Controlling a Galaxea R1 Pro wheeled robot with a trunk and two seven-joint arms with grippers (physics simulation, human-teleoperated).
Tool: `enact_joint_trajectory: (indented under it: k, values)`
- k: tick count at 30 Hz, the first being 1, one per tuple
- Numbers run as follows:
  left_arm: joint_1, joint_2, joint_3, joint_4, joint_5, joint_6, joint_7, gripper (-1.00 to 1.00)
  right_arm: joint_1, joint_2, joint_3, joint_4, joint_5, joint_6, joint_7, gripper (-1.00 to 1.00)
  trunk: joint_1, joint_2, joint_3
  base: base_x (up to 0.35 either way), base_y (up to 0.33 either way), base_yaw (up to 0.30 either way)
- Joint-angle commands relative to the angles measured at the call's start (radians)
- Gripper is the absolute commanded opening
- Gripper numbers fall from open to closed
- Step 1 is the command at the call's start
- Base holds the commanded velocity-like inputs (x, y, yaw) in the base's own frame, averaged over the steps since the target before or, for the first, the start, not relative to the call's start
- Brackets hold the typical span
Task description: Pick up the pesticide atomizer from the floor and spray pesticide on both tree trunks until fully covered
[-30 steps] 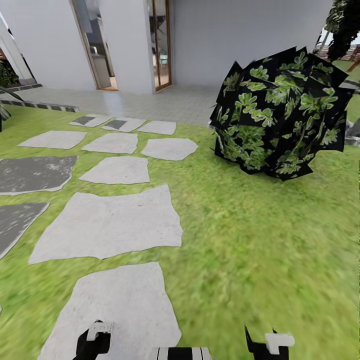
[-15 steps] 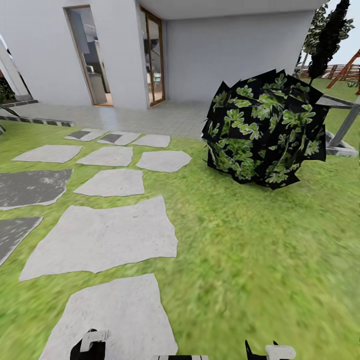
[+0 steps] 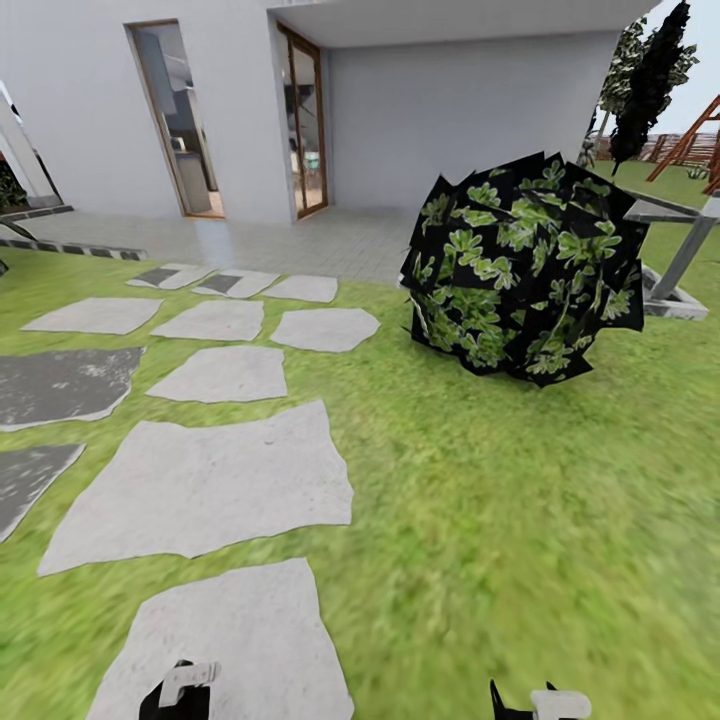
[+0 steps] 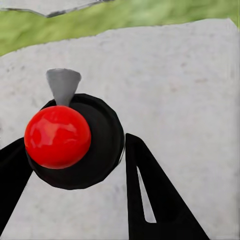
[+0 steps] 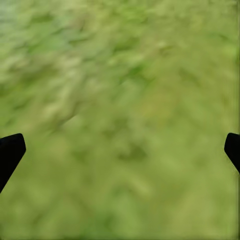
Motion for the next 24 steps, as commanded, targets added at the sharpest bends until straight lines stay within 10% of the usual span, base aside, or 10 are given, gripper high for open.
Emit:
enact_joint_trajectory:
  k: [1, 24]
  values:
    - [0.000, 0.000, 0.000, 0.001, 0.003, -0.003, 0.001, -1.00, 0.000, 0.000, 0.000, 0.000, 0.001, -0.003, -0.003, 1.00, -0.004, 0.007, 0.003, 0.000, 0.000, 0.000]
    - [0.001, -0.001, 0.002, -0.002, 0.005, -0.001, 0.002, -1.00, 0.000, 0.005, -0.001, 0.003, 0.003, -0.003, -0.007, 1.00, -0.092, 0.168, 0.075, 0.000, 0.000, 0.193]
